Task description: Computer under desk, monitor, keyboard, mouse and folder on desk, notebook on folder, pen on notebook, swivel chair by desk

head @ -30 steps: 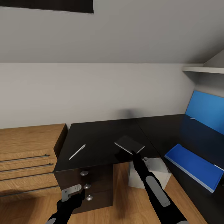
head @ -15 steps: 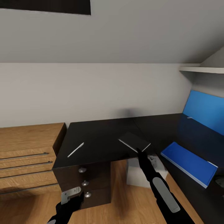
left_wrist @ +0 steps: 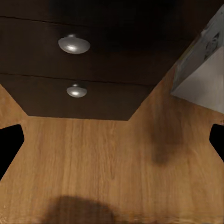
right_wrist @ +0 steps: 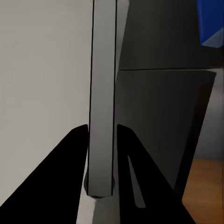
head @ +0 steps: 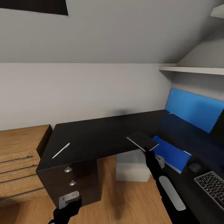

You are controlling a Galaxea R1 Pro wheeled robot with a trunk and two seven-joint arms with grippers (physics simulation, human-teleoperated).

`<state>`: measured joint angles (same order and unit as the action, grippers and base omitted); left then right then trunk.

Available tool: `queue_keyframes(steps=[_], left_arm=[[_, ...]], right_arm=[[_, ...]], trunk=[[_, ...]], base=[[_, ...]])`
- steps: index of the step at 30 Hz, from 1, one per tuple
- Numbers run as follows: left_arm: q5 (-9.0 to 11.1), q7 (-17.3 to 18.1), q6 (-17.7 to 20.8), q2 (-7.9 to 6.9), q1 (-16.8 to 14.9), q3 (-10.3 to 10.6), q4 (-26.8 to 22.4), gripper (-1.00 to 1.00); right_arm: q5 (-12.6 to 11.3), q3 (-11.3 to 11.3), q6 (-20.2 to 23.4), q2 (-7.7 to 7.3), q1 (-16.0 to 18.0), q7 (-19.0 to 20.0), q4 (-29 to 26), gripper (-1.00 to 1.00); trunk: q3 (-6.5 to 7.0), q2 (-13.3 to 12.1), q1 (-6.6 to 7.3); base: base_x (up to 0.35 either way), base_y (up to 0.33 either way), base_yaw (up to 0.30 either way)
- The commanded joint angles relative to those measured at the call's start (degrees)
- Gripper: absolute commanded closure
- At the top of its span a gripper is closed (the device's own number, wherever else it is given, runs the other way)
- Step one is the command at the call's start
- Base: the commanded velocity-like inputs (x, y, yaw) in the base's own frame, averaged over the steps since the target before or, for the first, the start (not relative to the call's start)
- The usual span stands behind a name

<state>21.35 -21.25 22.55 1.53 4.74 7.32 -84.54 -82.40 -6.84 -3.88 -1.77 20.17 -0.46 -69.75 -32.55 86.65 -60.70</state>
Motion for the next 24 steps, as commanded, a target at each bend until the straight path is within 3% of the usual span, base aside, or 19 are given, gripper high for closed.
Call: queue_keyframes(steps=[1,4,8,13,17,24], left_arm=[[0.5,-0.4,-0.2,-0.80,0.0,-2.2,4.6,-1.00],[0.5,-0.3,-3.0,-2.80,0.0,-4.4,10.5,-1.00],[0.5,-0.1,-15.5,-5.78,0.0,-5.6,21.1,-1.00],[0.4,0.3,-27.1,-6.43,0.0,-5.2,28.9,-1.00],[0.4,0.3,-29.4,-6.47,0.0,-3.0,31.7,-1.00],[0.4,0.4,-29.7,-6.41,0.0,-2.4,32.4,-1.00]], right_arm=[[-0.6,0.1,-0.4,-0.07,0.0,-0.1,0.0,1.00],[-0.6,0.3,-0.3,-0.07,0.0,0.0,0.0,1.00],[-0.6,0.4,-0.2,-0.51,0.0,-0.1,-0.1,1.00],[-0.6,0.7,-0.4,-1.12,0.0,-0.4,-0.1,1.00],[-0.6,1.8,-0.4,-1.20,0.0,-0.4,0.0,1.00],[-0.5,2.3,-0.7,-1.29,0.0,-0.1,0.0,1.00]], trunk=[[-0.04,0.0,0.00],[-0.04,0.0,0.00],[-0.04,0.0,0.00],[-0.04,0.0,0.00],[-0.04,0.0,0.00],[-0.04,0.0,0.00]], base=[[-0.001,-0.001,-0.098],[-0.001,0.000,-0.053],[0.000,0.000,-0.012],[0.000,0.000,-0.002],[0.000,0.000,0.000],[0.000,0.000,0.000]])
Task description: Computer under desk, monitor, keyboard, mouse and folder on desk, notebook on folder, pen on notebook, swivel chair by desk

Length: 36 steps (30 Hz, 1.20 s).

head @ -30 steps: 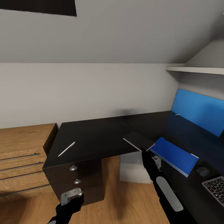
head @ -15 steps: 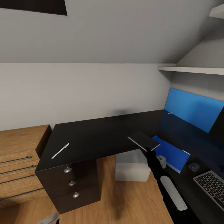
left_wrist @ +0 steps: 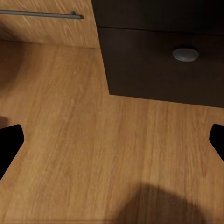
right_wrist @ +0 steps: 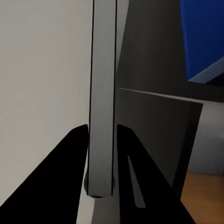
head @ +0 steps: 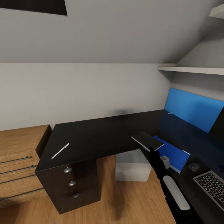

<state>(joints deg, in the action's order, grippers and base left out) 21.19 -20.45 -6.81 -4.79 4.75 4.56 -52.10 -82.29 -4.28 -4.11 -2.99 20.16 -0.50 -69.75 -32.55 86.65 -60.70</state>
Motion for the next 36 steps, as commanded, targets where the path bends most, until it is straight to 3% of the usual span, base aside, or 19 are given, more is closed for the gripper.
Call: queue_keyframes(steps=[1,12,28,36], left_arm=[[0.6,-0.4,-0.3,-0.08,0.0,0.3,0.0,-1.00],[0.6,-0.5,-0.4,-0.13,0.0,0.4,0.1,-1.00],[0.6,-0.5,-0.5,-0.13,0.0,0.3,0.1,-1.00],[0.6,-0.6,-0.4,-0.13,0.0,0.3,0.1,-1.00]], right_arm=[[-0.6,-0.2,-0.6,-0.07,0.0,-0.1,0.0,1.00],[-0.5,-0.2,-9.4,-0.06,-0.3,-0.5,0.2,1.00],[-0.4,-0.2,-9.9,-0.02,-0.3,-2.0,0.3,1.00],[-0.4,-0.3,-9.7,0.00,-0.3,-2.0,0.4,1.00]], trunk=[[-0.04,0.0,0.00],[-0.04,0.0,0.00],[-0.04,0.0,0.00],[-0.04,0.0,0.00]], base=[[0.000,0.000,0.000],[0.000,0.000,0.000],[0.000,0.000,-0.182],[0.000,0.000,-0.037]])
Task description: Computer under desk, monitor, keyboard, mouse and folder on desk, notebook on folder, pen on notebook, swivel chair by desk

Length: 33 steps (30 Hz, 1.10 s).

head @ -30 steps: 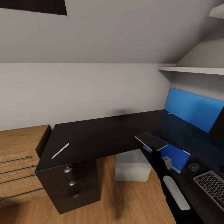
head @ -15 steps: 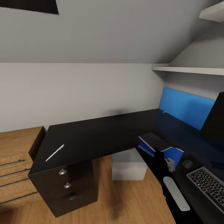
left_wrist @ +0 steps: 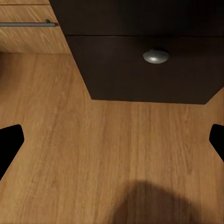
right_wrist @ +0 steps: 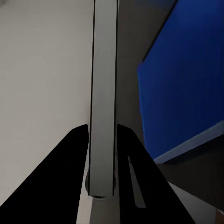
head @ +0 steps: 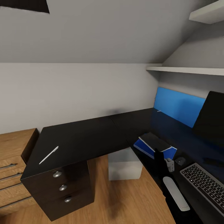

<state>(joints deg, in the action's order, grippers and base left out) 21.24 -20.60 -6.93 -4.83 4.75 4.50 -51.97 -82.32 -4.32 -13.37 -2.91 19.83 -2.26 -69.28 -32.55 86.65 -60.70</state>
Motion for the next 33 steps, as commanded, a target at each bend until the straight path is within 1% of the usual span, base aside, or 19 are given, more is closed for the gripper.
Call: queue_keyframes(steps=[1,3,5,6,10,23,28,33], left_arm=[[0.6,-0.4,-0.3,-0.09,0.0,0.3,-0.1,-1.00],[0.6,-0.4,-0.3,-0.09,0.0,0.3,0.0,-1.00],[0.6,-0.4,-0.3,-0.09,0.0,0.3,0.0,-1.00],[0.6,-0.4,-0.3,-0.09,0.0,0.3,0.0,-1.00],[0.6,-0.4,-0.3,-0.09,0.0,0.4,0.4,-1.00],[0.6,-0.4,-0.3,-0.09,0.0,0.4,0.8,-1.00],[0.6,-0.4,-0.3,-0.16,0.0,0.4,0.9,-1.00],[0.6,-0.4,-0.3,-0.17,0.0,0.4,0.9,-1.00]], right_arm=[[-0.4,-0.2,-0.4,-0.08,0.0,-0.3,-0.1,1.00],[-0.4,-0.2,-0.3,-0.09,0.0,-0.6,0.0,1.00],[-0.4,-0.2,-0.3,-0.10,0.0,-2.1,0.0,1.00],[-0.4,-0.2,-0.3,-0.09,0.0,-3.6,0.0,1.00],[-0.4,-0.2,-0.5,-0.08,0.0,-5.5,0.0,1.00],[-0.3,-0.2,-0.6,-0.08,0.0,-6.2,0.0,1.00],[-0.3,-0.2,-0.6,-0.08,0.0,-6.2,0.0,1.00],[-0.3,-0.3,-0.6,-0.08,0.0,-6.2,0.0,1.00]], trunk=[[-0.05,0.0,0.00],[-0.05,0.0,0.00],[-0.05,0.0,0.00],[-0.05,0.0,0.00],[-0.05,0.0,0.00],[-0.05,0.0,0.00],[-0.05,0.0,0.00],[-0.05,0.0,0.00]], base=[[0.000,0.000,-0.004],[0.000,0.000,-0.002],[0.000,0.000,0.000],[0.000,0.000,0.000],[0.000,0.000,0.000],[0.000,0.000,0.000],[0.000,-0.121,0.000],[0.000,-0.034,0.000]])
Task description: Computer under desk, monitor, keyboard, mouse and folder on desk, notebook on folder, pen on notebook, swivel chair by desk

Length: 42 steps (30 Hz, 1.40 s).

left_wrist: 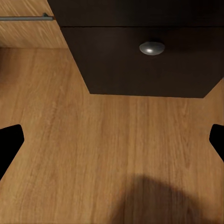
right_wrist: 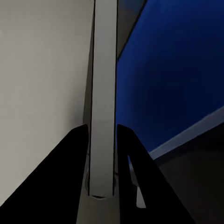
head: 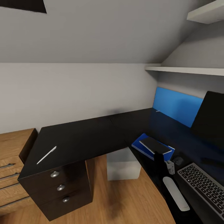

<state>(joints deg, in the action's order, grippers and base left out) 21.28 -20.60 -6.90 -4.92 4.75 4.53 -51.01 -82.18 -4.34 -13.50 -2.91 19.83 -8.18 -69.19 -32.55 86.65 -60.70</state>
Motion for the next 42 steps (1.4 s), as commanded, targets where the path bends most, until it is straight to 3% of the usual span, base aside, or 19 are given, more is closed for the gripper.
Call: queue_keyframes(steps=[1,42], left_arm=[[0.6,-0.4,-0.3,-0.09,0.0,0.3,-0.1,-1.00],[0.7,-0.4,-0.3,-0.11,0.0,0.3,-0.1,-1.00]], right_arm=[[-0.4,-0.3,-0.5,-0.08,0.0,-0.3,-0.1,1.00],[-0.2,-0.3,-0.6,-0.08,0.0,-0.3,-0.1,1.00]], trunk=[[-0.05,0.0,0.00],[-0.05,0.0,0.00]], base=[[0.000,-0.006,0.000],[0.050,-0.005,0.000]])
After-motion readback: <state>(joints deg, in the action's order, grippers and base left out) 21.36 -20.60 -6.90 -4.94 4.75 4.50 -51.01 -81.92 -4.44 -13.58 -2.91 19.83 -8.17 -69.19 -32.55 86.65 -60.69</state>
